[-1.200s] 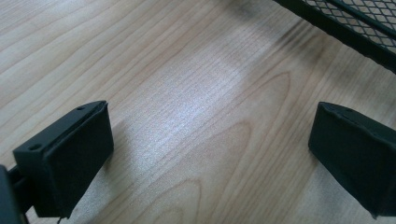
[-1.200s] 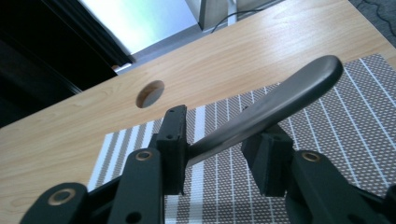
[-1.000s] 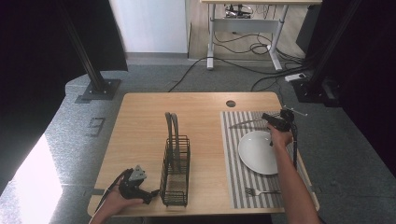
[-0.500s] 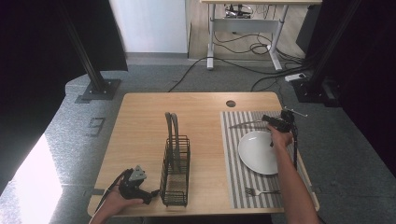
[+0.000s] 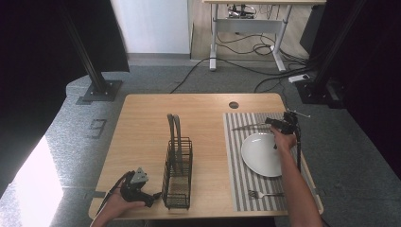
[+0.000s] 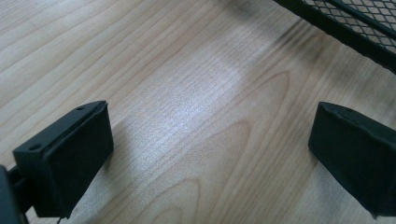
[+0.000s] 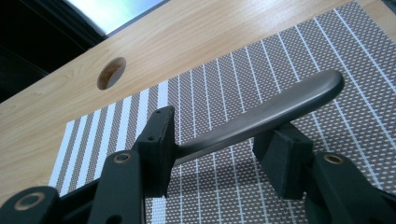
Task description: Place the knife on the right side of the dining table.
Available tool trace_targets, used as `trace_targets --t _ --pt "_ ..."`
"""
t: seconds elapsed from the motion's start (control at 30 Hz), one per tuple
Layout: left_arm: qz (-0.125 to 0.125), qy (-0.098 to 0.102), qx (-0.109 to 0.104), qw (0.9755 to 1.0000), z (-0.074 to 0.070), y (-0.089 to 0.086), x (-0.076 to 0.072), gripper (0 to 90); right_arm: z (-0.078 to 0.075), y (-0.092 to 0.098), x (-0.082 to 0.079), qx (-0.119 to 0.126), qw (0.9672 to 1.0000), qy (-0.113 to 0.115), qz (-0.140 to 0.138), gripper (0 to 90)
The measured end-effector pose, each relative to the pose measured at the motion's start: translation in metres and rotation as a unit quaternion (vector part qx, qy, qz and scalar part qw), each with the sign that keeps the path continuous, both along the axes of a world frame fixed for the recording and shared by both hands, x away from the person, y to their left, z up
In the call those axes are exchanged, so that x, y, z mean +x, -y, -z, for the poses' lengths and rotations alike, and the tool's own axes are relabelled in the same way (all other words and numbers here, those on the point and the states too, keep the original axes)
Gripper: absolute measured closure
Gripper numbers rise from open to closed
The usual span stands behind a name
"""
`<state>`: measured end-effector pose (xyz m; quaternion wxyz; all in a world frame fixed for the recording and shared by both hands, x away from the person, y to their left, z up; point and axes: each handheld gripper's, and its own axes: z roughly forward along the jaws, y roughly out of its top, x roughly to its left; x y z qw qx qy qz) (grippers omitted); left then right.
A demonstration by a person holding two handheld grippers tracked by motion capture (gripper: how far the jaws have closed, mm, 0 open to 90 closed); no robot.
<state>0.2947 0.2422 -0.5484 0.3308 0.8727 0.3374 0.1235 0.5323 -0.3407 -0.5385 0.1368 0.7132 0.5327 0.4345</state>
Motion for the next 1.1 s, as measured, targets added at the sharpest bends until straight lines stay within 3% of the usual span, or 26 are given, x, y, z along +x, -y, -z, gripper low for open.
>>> trace_targets --t 0.13,0.37,0.53,0.67,0.83,1.1 --pt "0.0 0.0 0.0 1.0 0.0 0.0 0.0 0.0 0.001 -0.001 0.002 -0.012 0.9999 -0.008 -0.003 47.2" --pt "0.0 0.0 0.0 1.0 0.0 0.0 0.0 0.0 0.007 0.001 0.004 0.0 0.9996 -0.029 0.002 46.6" --pt "0.0 0.0 0.0 1.0 0.0 0.0 0.0 0.0 0.005 -0.003 0.005 -0.026 0.9992 -0.029 -0.007 45.8" --pt "0.0 0.0 0.0 1.0 0.0 0.0 0.0 0.0 0.004 -0.003 0.005 -0.015 0.9991 -0.039 -0.009 45.0" --pt "0.0 0.0 0.0 1.0 0.0 0.0 0.0 0.0 -0.001 -0.003 0.003 -0.033 0.9991 -0.024 -0.015 43.3" --pt "0.0 0.0 0.0 1.0 0.0 0.0 0.0 0.0 -0.017 -0.009 0.001 -0.071 0.9965 0.006 -0.043 41.5"
